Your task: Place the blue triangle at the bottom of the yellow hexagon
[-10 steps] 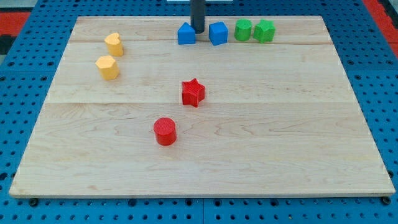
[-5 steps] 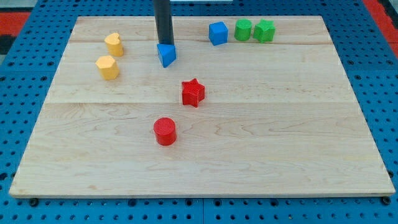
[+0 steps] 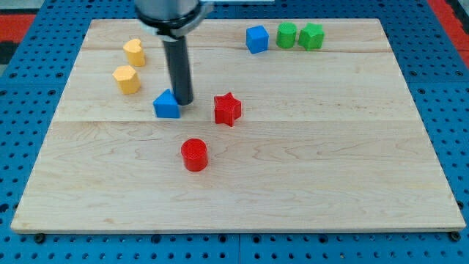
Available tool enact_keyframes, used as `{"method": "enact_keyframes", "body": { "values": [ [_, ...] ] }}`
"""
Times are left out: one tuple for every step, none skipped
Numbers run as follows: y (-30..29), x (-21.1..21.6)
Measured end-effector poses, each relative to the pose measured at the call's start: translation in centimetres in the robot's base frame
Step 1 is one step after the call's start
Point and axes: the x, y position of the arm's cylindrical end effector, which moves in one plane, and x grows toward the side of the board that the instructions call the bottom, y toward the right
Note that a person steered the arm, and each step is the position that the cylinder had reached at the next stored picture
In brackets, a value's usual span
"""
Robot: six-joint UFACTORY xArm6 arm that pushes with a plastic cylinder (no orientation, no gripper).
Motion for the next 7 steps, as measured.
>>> {"method": "enact_keyframes", "body": {
  "values": [
    [-0.6, 1.4],
    [-0.2, 3.7],
    [-4.7, 3.7],
    [-5.9, 2.6],
    [-5.4, 2.4],
    [-5.4, 1.2],
    [-6.3, 0.0]
  ]
}}
